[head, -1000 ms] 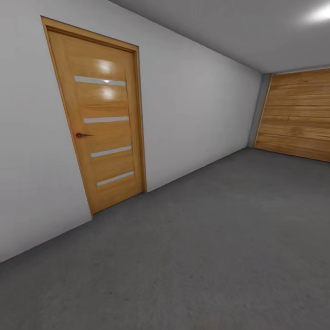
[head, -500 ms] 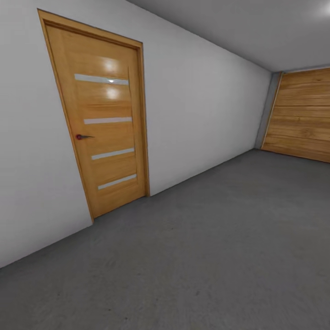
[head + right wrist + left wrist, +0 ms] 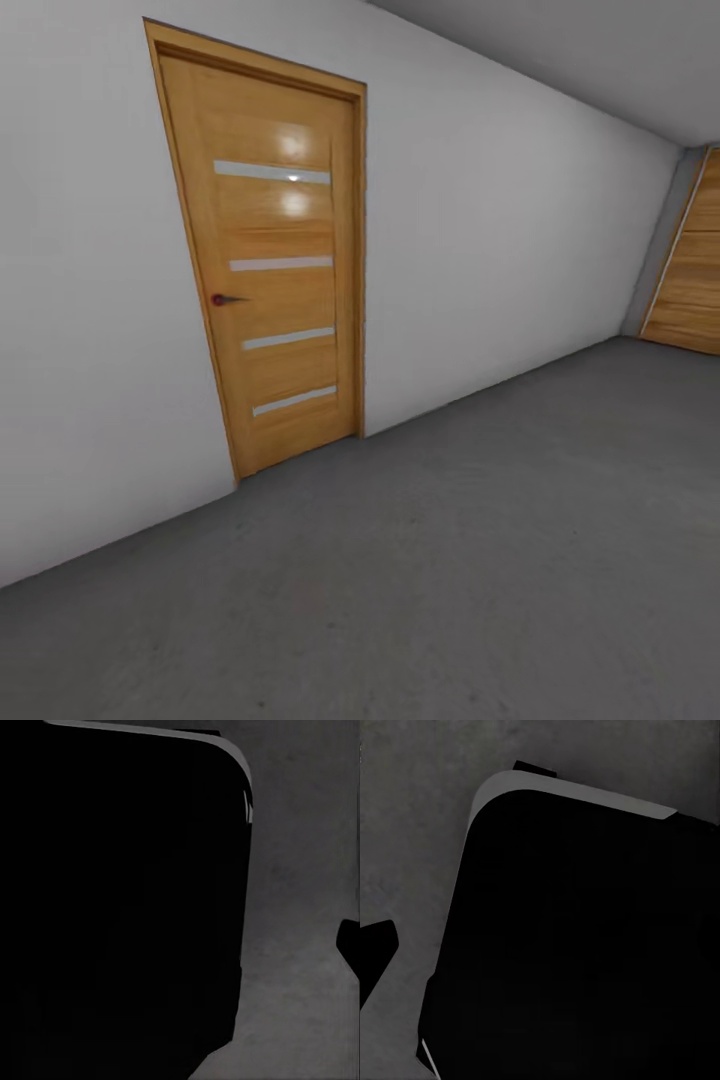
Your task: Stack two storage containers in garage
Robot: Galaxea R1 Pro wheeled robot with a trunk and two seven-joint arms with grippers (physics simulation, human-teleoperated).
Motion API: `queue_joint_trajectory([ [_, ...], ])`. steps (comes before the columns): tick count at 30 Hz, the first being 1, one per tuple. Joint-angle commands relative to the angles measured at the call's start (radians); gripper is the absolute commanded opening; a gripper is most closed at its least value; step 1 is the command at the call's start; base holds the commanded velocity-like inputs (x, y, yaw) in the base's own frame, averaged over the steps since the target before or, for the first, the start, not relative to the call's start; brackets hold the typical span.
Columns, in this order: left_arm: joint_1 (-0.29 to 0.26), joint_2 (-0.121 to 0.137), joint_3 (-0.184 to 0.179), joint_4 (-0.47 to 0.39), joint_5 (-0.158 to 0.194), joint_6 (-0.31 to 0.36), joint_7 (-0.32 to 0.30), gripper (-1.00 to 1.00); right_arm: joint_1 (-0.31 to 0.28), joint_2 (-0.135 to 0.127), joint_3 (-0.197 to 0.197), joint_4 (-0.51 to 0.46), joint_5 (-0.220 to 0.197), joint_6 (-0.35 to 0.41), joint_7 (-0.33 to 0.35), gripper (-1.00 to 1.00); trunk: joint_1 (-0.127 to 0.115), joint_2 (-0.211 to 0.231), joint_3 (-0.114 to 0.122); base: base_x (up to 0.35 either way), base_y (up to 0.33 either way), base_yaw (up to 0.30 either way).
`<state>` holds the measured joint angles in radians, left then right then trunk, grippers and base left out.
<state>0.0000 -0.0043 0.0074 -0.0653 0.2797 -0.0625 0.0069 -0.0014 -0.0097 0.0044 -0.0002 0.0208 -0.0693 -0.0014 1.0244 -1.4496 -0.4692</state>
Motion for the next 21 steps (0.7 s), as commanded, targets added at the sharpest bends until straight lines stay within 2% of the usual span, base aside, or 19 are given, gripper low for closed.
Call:
queue_joint_trajectory([
  [1, 0.000, 0.000, 0.000, -0.001, 0.004, -0.002, 0.001, 1.00, 0.000, 0.000, -0.001, 0.000, 0.001, -0.003, 0.000, 1.00, 0.001, 0.000, -0.001, 0.313, 0.000, 0.178],
  [21, 0.000, 0.000, 0.001, -0.001, 0.004, -0.002, 0.001, 1.00, 0.000, -0.008, 0.001, 0.000, 0.001, -0.001, 0.000, 1.00, 0.001, 0.000, -0.001, 0.313, -0.011, 0.016],
])
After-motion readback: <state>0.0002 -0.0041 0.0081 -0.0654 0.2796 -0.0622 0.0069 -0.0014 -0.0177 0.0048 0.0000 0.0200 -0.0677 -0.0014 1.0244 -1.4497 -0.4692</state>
